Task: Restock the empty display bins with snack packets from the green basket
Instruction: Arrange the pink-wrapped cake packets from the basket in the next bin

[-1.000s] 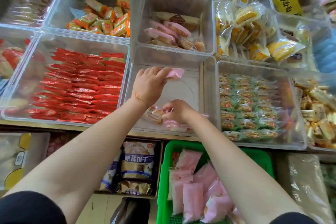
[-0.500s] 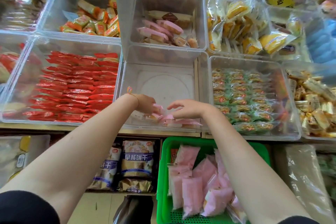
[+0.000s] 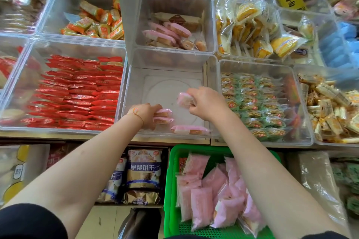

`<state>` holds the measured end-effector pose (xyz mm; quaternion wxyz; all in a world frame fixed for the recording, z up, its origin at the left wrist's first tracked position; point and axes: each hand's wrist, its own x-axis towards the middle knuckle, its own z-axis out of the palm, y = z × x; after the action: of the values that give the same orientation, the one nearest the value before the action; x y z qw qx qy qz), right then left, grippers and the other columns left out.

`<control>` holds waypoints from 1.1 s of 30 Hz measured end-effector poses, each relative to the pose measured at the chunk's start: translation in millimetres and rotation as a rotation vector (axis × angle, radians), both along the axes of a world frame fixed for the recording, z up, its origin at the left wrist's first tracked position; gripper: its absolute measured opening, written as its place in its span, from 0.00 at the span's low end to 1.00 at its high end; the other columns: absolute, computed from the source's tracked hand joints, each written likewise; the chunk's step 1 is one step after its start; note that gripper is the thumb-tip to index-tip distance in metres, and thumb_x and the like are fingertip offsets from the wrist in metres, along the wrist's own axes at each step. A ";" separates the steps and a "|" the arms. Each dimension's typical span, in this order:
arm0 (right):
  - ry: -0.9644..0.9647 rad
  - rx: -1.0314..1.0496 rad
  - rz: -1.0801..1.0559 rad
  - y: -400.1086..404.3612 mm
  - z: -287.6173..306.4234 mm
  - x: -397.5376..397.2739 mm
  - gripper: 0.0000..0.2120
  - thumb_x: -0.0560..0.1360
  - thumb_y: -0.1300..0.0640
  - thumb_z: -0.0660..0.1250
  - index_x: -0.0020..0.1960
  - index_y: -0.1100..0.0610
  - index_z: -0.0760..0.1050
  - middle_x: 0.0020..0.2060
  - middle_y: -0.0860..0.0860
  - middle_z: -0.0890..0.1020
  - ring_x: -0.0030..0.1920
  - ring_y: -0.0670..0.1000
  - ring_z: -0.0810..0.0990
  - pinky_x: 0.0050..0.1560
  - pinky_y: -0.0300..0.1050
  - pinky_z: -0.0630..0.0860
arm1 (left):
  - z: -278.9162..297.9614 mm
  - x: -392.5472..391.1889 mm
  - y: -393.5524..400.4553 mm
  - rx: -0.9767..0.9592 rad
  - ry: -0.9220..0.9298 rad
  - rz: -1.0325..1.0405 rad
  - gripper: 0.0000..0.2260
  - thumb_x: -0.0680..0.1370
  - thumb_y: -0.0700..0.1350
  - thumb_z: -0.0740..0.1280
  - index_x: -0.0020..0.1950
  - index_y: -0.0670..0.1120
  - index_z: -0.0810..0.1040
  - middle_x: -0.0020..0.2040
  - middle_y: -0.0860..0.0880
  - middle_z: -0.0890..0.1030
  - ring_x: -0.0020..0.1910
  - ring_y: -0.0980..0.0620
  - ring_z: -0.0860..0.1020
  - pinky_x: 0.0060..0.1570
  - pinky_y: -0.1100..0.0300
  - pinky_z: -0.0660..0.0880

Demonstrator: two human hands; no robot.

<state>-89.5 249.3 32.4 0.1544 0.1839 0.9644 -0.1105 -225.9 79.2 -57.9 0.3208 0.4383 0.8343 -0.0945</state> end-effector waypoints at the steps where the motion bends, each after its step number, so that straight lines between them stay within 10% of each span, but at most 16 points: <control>1: 0.018 0.017 -0.018 -0.6 -3.3 -0.1 0.09 0.74 0.55 0.65 0.54 0.50 0.73 0.46 0.51 0.77 0.46 0.54 0.77 0.43 0.51 0.78 | 0.9 0.7 -0.4 -0.021 -0.020 0.001 0.27 0.70 0.52 0.72 0.68 0.56 0.67 0.56 0.47 0.77 0.53 0.44 0.78 0.46 0.54 0.74; 8: -0.207 -0.046 0.047 -29.2 -45.5 0.2 0.17 0.76 0.62 0.65 0.63 0.50 0.73 0.54 0.53 0.77 0.53 0.55 0.76 0.56 0.52 0.76 | 21.2 4.2 3.4 -0.170 -0.176 -0.031 0.21 0.76 0.52 0.64 0.68 0.49 0.70 0.64 0.46 0.76 0.61 0.44 0.75 0.62 0.49 0.71; 12: -0.370 -0.256 -0.060 -25.9 -57.7 1.4 0.17 0.76 0.48 0.65 0.62 0.51 0.74 0.57 0.54 0.79 0.54 0.56 0.77 0.59 0.56 0.75 | 29.1 13.5 7.4 -0.043 -0.346 0.152 0.30 0.72 0.59 0.59 0.75 0.56 0.64 0.73 0.51 0.70 0.70 0.46 0.69 0.69 0.46 0.65; 20: -0.282 -0.504 -0.129 -32.1 -62.9 -6.2 0.42 0.61 0.36 0.72 0.73 0.42 0.64 0.66 0.51 0.72 0.63 0.56 0.74 0.60 0.58 0.76 | 22.9 37.5 16.2 0.065 -0.163 0.217 0.22 0.78 0.65 0.58 0.70 0.59 0.70 0.66 0.49 0.75 0.65 0.45 0.73 0.52 0.53 0.61; 24: -0.312 -0.488 -0.165 -31.5 -68.9 -9.5 0.45 0.63 0.30 0.73 0.74 0.44 0.62 0.68 0.52 0.70 0.64 0.57 0.72 0.61 0.60 0.75 | 18.0 31.8 15.0 0.050 -0.125 0.188 0.21 0.79 0.62 0.57 0.70 0.59 0.69 0.65 0.49 0.75 0.64 0.45 0.73 0.60 0.51 0.65; 33: -0.097 -0.268 -0.204 -30.5 -73.6 -9.2 0.23 0.76 0.48 0.61 0.70 0.44 0.66 0.61 0.55 0.74 0.57 0.59 0.76 0.58 0.58 0.76 | 11.6 21.7 14.0 0.057 -0.136 0.188 0.15 0.81 0.58 0.58 0.67 0.59 0.72 0.64 0.49 0.75 0.65 0.44 0.71 0.66 0.46 0.63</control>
<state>-98.7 218.8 -41.3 0.2120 0.2638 0.9088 -0.2442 -204.2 93.2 -46.3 0.3716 0.3726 0.8503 -0.0103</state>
